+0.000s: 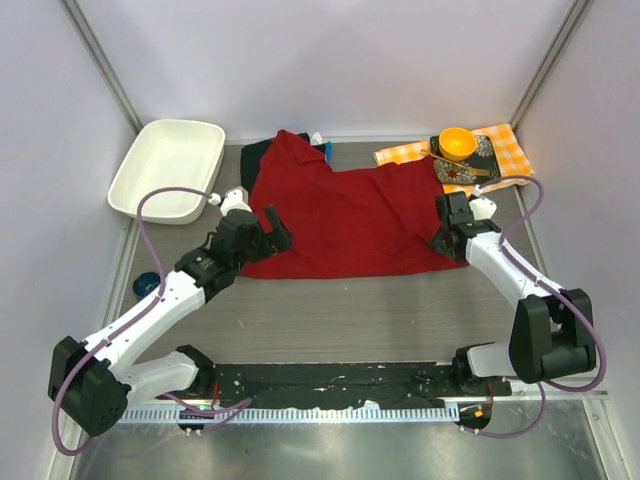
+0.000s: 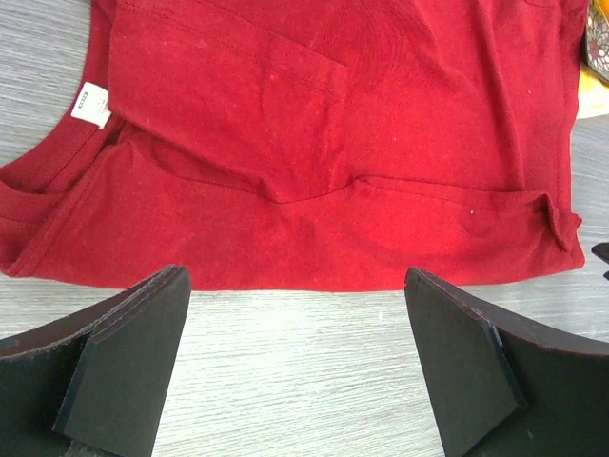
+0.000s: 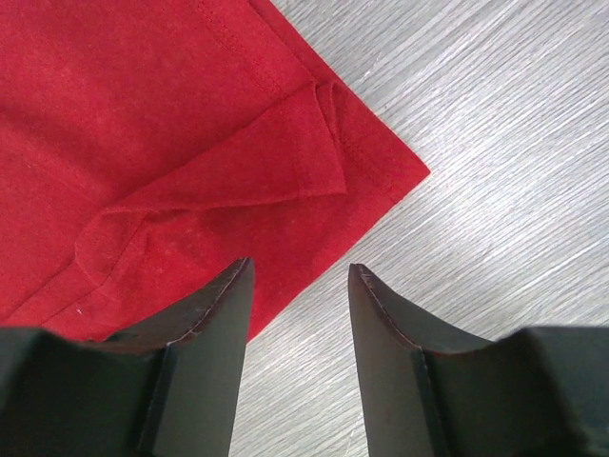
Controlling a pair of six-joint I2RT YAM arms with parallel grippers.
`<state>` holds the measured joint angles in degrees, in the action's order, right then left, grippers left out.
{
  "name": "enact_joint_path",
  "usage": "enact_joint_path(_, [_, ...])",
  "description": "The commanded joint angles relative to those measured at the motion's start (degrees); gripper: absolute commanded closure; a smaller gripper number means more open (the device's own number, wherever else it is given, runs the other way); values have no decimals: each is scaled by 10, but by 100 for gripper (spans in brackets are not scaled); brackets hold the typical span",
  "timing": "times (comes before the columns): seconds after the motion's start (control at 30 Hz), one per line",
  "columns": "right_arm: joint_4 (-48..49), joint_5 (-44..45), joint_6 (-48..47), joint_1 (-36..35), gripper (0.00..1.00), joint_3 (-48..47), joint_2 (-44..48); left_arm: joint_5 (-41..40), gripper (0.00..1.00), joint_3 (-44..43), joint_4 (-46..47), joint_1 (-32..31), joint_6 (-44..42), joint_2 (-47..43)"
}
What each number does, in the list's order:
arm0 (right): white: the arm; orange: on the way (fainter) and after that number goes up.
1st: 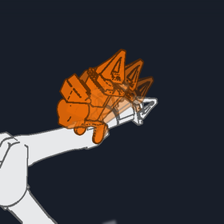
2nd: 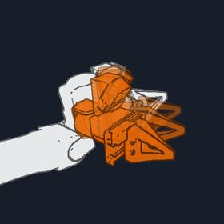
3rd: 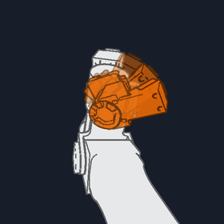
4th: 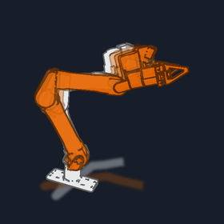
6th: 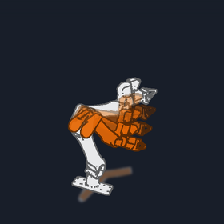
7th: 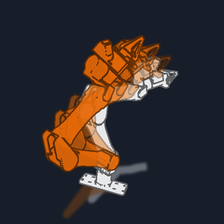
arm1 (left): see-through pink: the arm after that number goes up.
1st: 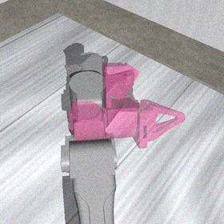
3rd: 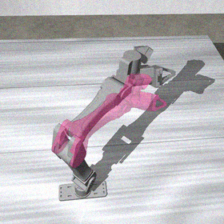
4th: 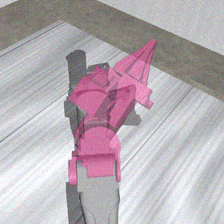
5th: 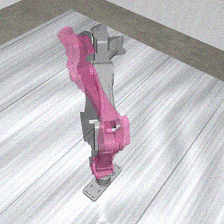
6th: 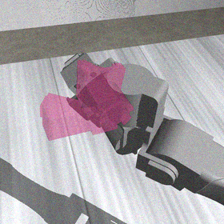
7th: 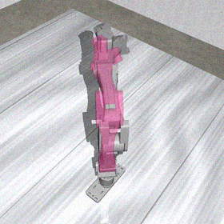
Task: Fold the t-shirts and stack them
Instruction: Fold the tshirt
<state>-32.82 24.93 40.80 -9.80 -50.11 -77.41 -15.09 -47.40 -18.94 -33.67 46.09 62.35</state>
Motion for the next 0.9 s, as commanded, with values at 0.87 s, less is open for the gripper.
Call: enact_joint_path(0.87, [300,-22,147,65,41,194,75,27,1,-3,16,-4,-29,-2])
